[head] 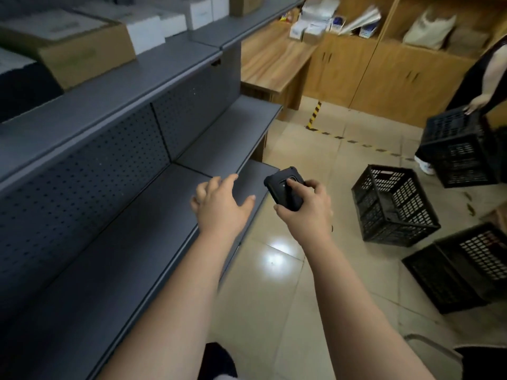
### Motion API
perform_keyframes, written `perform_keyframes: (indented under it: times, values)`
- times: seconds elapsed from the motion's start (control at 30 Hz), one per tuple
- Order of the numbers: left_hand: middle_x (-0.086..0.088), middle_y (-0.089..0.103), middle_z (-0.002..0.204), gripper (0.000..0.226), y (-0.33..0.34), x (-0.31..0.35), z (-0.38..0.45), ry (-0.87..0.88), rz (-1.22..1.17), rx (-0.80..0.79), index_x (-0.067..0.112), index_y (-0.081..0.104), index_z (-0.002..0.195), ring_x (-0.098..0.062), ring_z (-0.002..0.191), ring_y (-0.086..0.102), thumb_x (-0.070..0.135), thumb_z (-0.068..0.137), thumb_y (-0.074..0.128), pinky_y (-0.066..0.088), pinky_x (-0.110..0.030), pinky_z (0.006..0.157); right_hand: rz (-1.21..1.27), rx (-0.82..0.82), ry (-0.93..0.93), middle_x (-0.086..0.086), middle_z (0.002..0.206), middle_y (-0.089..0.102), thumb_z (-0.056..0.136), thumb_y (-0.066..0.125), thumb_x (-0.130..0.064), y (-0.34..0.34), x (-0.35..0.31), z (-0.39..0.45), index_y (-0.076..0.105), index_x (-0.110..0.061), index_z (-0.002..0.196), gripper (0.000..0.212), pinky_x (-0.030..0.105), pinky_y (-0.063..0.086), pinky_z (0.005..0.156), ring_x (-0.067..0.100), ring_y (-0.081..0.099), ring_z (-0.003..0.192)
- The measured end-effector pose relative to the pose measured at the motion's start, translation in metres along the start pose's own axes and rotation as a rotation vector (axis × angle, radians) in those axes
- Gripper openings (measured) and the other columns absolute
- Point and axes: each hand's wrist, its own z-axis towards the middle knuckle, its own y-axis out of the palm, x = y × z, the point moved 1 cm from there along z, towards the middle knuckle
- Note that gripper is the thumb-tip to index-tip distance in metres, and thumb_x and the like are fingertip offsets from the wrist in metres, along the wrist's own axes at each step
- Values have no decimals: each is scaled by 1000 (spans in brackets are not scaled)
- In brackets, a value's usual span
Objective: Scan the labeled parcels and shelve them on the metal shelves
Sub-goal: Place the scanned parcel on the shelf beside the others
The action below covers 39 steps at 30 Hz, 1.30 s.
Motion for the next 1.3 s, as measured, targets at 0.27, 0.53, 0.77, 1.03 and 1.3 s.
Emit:
perform_keyframes:
  times: [0.27,0.53,0.77,1.03,1.3]
  values:
    - [-2,45,147,63,77,83,187,82,28,-80,33,45,145,-31,137,29,59,89,59,27,-51,112,4,68,64,-3,139,41,77,76,-38,2,32,197,57,-39,132,58,46,35,107,20,38,128]
    - [-5,46,146,62,161,192,362,173,39,-183,35,46,144,-32,132,35,58,88,61,28,-46,108,-134,52,151,0,142,37,79,73,-38,-8,78,382,52,-39,137,62,41,29,105,24,32,132]
    - [-5,47,145,63,250,297,492,173,47,-204,35,45,144,-31,134,34,57,87,62,28,-46,108,-138,57,152,1,142,37,78,73,-36,-30,149,553,53,-38,136,61,43,31,104,26,34,131]
    - [-6,49,145,62,327,438,647,81,56,-152,36,45,145,-32,134,35,56,88,61,28,-52,111,-114,5,75,-1,142,38,78,73,-37,-71,213,783,54,-39,134,60,43,32,106,26,36,129]
    - [-6,49,144,61,390,508,817,-3,86,-87,34,45,144,-34,132,37,56,88,59,28,-49,110,-110,-22,11,-1,142,39,74,75,-36,-60,245,994,57,-36,132,60,46,34,105,29,38,126]
